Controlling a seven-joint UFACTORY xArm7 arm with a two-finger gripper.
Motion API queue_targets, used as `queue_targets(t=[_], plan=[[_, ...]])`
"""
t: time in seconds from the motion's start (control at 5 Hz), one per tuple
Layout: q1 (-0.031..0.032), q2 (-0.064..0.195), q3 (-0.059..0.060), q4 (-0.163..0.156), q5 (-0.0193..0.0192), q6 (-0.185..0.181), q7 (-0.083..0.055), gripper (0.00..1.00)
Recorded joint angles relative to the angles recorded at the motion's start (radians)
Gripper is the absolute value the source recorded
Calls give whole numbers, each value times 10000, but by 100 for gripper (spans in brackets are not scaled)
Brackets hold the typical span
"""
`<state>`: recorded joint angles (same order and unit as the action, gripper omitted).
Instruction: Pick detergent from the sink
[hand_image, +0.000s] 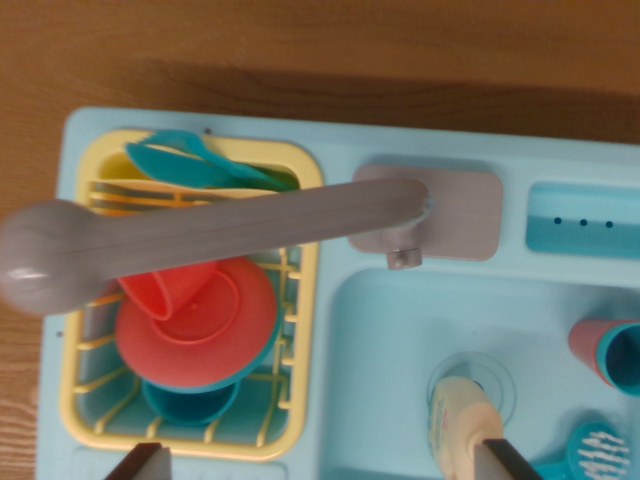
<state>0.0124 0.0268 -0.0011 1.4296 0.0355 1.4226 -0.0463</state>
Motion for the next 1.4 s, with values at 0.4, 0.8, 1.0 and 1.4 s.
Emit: queue_targets(t=[0.4, 0.8, 1.0, 1.4], plan=[[-70, 92, -85, -403, 52, -403, -170, 0], [-145, 190, -177, -838, 109, -837, -353, 0], [-145, 190, -177, -838, 109, -837, -353, 0], [-220, 289, -268, -1272, 165, -1270, -535, 0]])
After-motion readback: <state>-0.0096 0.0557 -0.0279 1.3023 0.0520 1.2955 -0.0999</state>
